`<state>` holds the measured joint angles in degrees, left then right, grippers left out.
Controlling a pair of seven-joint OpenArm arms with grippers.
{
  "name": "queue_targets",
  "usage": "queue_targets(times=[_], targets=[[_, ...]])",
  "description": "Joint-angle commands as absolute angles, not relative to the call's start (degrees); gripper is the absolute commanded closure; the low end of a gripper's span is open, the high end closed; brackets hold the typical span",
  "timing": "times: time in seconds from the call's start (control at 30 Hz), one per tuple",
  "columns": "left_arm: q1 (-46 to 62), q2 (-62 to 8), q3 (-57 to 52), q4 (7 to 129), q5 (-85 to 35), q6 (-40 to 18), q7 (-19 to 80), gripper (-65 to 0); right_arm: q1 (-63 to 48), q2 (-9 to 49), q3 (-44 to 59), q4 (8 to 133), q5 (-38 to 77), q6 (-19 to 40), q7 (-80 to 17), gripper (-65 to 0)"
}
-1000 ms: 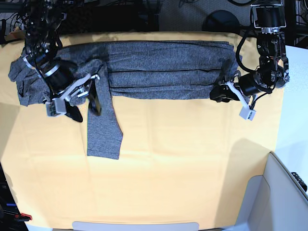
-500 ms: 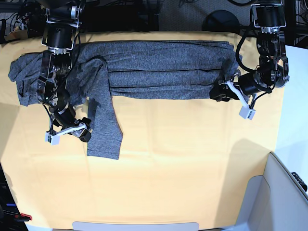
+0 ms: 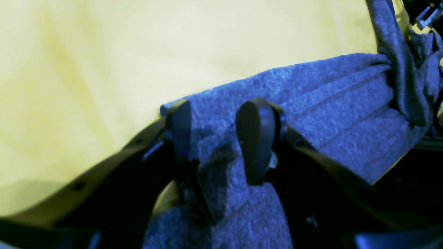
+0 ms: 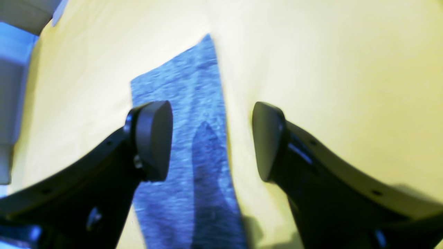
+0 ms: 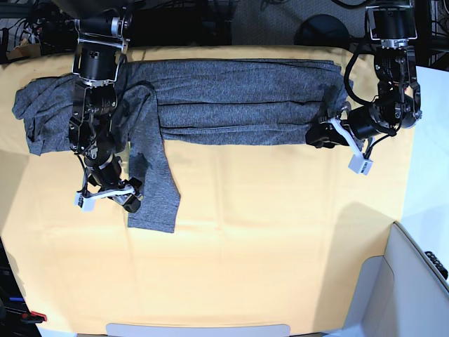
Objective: Fold the T-shirt properly
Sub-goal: 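Grasp the sleeve cuff with the right gripper and lift it, then lay the cuff onto the folded body and open the right gripper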
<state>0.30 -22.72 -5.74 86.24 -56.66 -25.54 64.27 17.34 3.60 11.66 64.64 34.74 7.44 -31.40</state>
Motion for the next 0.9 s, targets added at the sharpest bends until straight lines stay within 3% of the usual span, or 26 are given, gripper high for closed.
queue_targets(times=[0.0,0.4,0.47,0.6,0.73,0.87], targets=[[-0.7,-23.6,-6.0,87.1,-57.7,-25.9,63.3,-24.7,18.1,2.7,11.4,64.8,35.2,7.7,-33.5,-36.3],[-0.7,-23.6,-6.0,87.1,-57.7,-25.9,63.4,-24.7,18.5,0.6,10.5,64.9,35.2,7.8,-33.5,-35.3],[-0.7,-23.6,-6.0,87.1,-57.7,-25.9,63.4,-24.7,18.5,0.7,10.2,64.9,35.2,7.8,-33.5,-28.8],[-0.7,-23.6,-6.0,87.1,-57.7,-25.9,63.4,-24.7,18.5,0.9,10.1,64.9,35.2,7.8,-33.6,0.0],[-0.7,-23.6,-6.0,87.1,-57.7,-25.9,63.2,-24.7,17.9,1.2,5.5,67.7,35.3,7.9,-33.7,-0.9],[-0.7,-23.6,-6.0,87.1,-57.7,-25.9,63.0,-24.7,13.8,3.2,-2.0,79.1,35.2,7.8,-33.6,0.0]])
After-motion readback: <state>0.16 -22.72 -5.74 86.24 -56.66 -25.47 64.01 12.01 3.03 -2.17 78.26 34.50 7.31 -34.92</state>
